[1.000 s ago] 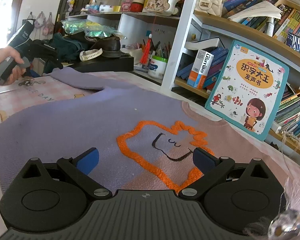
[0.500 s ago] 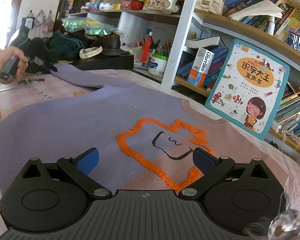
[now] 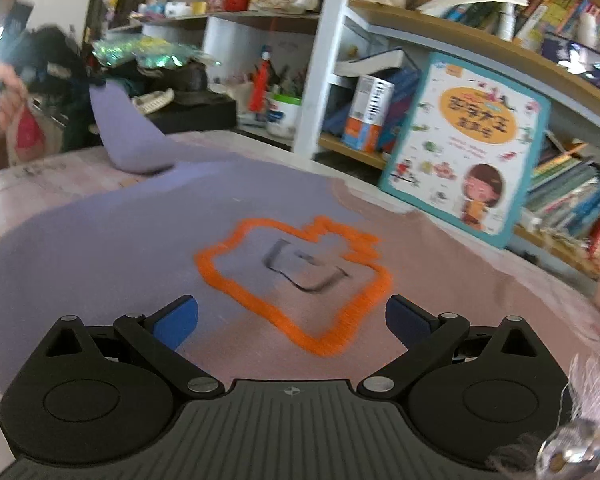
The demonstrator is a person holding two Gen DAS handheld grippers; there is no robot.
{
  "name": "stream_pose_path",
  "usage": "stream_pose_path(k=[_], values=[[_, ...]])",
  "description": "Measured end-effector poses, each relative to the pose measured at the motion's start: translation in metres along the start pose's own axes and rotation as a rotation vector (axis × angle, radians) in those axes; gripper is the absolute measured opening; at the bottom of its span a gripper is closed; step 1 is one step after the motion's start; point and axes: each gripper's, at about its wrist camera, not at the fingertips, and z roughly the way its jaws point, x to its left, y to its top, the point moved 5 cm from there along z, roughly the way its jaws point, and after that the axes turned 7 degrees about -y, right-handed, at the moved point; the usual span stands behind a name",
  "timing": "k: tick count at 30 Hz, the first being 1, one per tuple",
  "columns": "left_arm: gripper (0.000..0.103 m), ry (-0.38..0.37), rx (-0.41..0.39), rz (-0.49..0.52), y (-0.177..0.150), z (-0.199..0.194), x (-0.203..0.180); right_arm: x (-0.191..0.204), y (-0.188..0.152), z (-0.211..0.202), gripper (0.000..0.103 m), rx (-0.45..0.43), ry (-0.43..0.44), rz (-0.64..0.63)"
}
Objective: Fold clothes
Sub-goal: 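Lift the lavender sleeve and fold it across the sweater front, then release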
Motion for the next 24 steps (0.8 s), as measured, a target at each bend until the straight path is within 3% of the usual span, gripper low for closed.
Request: stream_pose_path(k=[10, 18, 24], values=[[0.003, -0.184, 0.061, 0.210, -0.010, 0.032, -0.119, -0.038, -0.039, -0.013, 0.100, 0.122, 0.043, 0.144], [0.003, -0.285, 0.118, 0.286, -0.041, 0.060, -0.188, -0.045, -0.043, -0.010, 0.101, 0.162, 0.081, 0.197], [0.003, -0.377, 0.184, 0.281, -0.075, 0.084, -0.239, -0.046, -0.043, -0.010, 0.101, 0.164, 0.082, 0.196]])
